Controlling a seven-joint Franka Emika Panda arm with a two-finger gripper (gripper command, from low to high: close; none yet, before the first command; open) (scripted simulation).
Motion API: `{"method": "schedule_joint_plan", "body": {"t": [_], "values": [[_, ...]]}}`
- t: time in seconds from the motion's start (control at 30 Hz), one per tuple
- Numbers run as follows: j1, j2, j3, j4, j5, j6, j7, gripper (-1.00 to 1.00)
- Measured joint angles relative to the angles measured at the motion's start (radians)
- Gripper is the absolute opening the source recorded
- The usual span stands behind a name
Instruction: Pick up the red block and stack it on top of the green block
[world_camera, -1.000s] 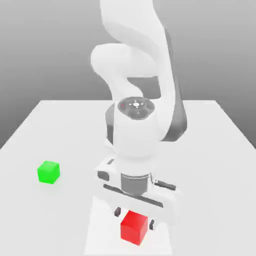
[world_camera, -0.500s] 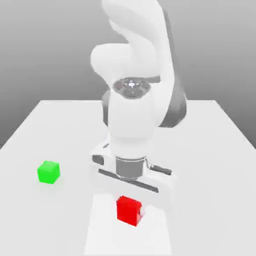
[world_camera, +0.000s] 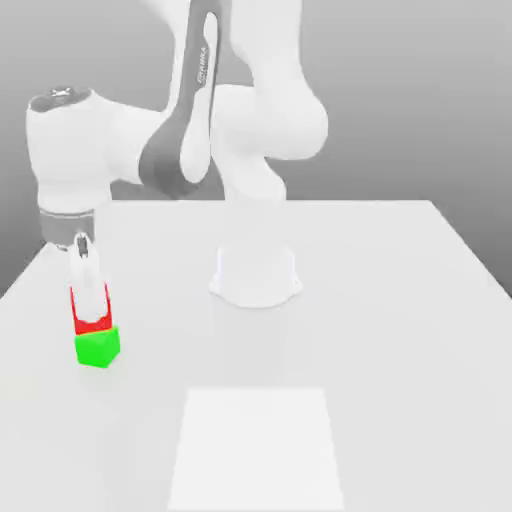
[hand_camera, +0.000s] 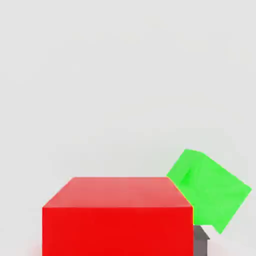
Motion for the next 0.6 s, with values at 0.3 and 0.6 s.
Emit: {"method": "schedule_joint_plan", "body": {"t": [0.3,0.6], "values": [[0.011,0.229,-0.043,-0.020,0.159,0.246,-0.104,-1.00],[0.010,0.222,-0.045,-0.020,0.154,0.238,-0.101,1.00]]}}
